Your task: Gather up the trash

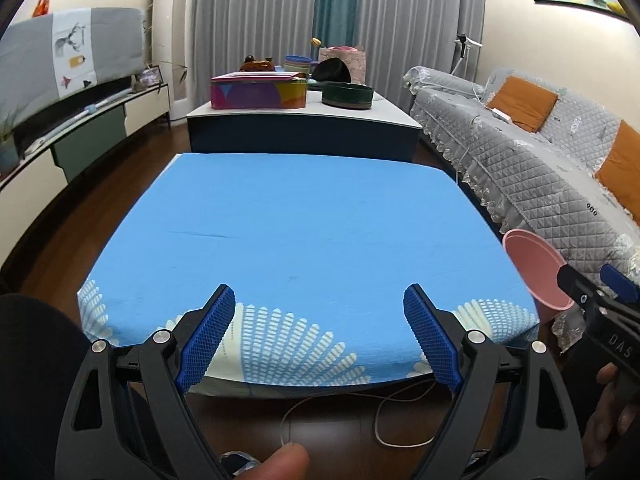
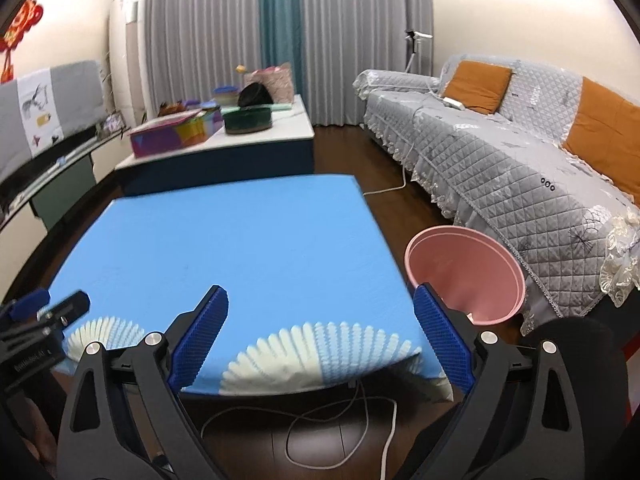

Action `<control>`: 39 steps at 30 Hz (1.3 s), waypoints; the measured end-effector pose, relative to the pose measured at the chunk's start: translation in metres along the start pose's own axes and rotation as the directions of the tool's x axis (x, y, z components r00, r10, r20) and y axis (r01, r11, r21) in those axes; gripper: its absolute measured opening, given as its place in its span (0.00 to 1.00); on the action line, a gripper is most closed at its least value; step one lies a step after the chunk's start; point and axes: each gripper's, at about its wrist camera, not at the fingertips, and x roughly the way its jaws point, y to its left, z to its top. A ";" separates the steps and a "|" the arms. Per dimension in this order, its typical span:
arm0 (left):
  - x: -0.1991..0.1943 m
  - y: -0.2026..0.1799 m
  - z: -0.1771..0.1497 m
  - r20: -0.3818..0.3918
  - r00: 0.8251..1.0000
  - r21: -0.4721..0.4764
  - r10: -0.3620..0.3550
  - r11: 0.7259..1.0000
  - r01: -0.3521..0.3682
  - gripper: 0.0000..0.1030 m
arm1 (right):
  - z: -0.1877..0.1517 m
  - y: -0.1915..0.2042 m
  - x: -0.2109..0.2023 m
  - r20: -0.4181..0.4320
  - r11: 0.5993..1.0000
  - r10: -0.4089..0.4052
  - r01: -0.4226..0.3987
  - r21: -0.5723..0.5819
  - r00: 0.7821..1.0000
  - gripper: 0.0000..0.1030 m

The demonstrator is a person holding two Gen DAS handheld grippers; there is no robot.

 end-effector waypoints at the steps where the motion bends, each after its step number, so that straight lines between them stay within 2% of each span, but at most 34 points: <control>1: 0.003 -0.001 0.000 -0.009 1.000 -0.001 -0.001 1.000 0.001 0.81 | -0.002 0.002 0.001 -0.008 1.000 -0.001 0.001 -0.004 1.000 0.90; 16: 0.008 -0.007 -0.006 -0.015 1.000 0.021 -0.013 1.000 0.013 0.81 | -0.004 -0.006 0.009 -0.032 0.999 -0.041 0.042 0.009 0.999 0.90; 39: 0.009 -0.009 -0.007 -0.013 0.999 0.022 -0.031 0.999 0.031 0.81 | -0.005 -0.005 0.009 -0.033 0.999 -0.047 0.047 -0.009 0.998 0.90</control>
